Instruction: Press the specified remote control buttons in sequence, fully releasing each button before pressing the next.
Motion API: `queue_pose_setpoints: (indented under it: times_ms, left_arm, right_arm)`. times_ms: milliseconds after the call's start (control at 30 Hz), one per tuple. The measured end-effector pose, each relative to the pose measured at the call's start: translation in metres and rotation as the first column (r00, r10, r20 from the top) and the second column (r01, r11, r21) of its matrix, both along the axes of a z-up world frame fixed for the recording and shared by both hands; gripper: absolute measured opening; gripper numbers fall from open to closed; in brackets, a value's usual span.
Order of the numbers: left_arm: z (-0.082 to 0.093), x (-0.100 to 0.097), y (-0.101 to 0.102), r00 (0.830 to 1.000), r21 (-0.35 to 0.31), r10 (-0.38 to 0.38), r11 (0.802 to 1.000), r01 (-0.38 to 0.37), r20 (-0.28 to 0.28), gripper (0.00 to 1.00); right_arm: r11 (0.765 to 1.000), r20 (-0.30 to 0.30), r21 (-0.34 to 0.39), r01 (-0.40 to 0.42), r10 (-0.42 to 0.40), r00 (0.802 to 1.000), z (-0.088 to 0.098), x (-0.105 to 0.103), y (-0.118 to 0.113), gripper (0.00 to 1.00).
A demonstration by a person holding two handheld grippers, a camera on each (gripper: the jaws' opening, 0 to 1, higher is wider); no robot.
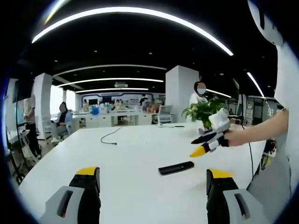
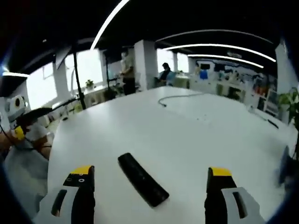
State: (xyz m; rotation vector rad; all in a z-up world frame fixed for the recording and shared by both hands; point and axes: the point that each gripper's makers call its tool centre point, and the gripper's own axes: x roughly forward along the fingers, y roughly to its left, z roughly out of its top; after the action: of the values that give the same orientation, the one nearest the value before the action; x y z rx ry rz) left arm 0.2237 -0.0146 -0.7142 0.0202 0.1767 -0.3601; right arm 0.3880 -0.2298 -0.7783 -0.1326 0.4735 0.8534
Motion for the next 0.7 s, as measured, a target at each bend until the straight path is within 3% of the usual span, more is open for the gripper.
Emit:
queue_pose_setpoints:
  times_ms: [367, 700]
  left_arm:
    - [0.001, 0.000, -0.004, 1.000, 0.005, -0.006, 1.000, 0.006, -0.009, 0.98]
    - [0.004, 0.000, 0.002, 1.000, 0.003, 0.024, 1.000, -0.024, 0.002, 0.98]
  right_arm:
    - [0.992, 0.034, 0.066, 0.107, -0.109, 0.993, 0.029, -0.033, -0.031, 0.99]
    - [0.967, 0.066, 0.125, 0.224, -0.233, 0.970, 0.051, -0.063, -0.059, 0.99]
